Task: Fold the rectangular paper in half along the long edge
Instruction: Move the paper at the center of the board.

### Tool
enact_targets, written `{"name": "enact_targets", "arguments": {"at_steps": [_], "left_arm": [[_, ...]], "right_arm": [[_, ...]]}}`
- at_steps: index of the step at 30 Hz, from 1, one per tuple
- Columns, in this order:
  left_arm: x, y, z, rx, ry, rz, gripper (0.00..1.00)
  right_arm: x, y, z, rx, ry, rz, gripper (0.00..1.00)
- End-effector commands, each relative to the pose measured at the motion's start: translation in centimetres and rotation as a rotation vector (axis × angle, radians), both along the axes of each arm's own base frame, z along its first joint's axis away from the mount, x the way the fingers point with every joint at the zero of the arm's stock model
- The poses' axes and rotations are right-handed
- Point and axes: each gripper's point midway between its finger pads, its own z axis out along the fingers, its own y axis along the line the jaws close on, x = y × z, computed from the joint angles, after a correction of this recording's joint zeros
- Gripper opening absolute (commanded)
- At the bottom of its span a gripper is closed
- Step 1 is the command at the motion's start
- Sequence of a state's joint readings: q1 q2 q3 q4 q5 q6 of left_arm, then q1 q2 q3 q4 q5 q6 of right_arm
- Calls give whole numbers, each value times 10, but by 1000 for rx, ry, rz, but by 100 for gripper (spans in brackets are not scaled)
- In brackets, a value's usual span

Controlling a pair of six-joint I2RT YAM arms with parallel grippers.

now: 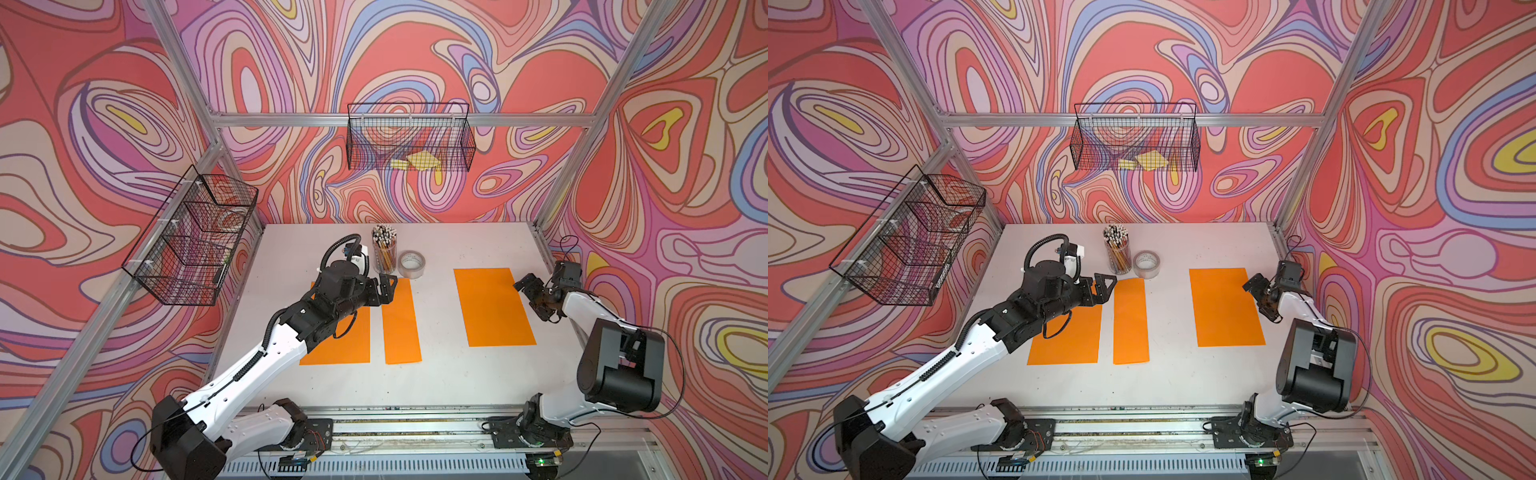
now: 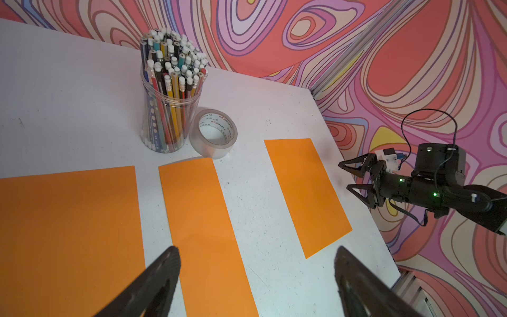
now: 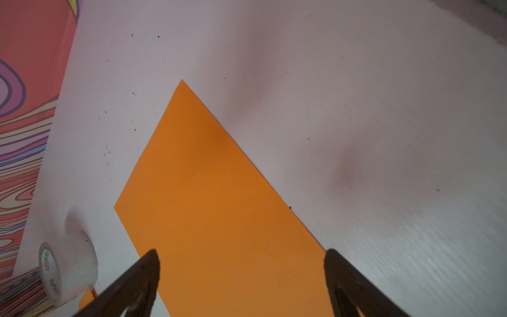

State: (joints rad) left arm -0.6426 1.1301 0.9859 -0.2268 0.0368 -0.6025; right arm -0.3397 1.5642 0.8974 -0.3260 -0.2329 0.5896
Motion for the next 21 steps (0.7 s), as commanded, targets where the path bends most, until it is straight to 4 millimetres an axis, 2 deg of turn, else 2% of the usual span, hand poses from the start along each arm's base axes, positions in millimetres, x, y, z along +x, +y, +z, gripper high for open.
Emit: {"name": "enact_targets", "arguments": {"at_steps": [1, 5, 11, 15, 21], "left_arm": [[5, -2, -4, -18, -4, 20, 89], [5, -6, -12, -18, 13, 12, 89], [4, -4, -20, -11, 36, 20, 89], [1, -1, -19, -23, 39, 26, 89], [-8, 7, -16, -36, 44, 40, 89]], "right_arm": [[6, 0, -20, 8, 18, 24, 93], [4, -2, -37, 2, 51, 21, 93], [1, 13, -52, 77, 46, 52, 92], [-2, 38, -59, 110, 52, 113, 92], [-7, 82, -59, 107, 72, 216, 92]]}}
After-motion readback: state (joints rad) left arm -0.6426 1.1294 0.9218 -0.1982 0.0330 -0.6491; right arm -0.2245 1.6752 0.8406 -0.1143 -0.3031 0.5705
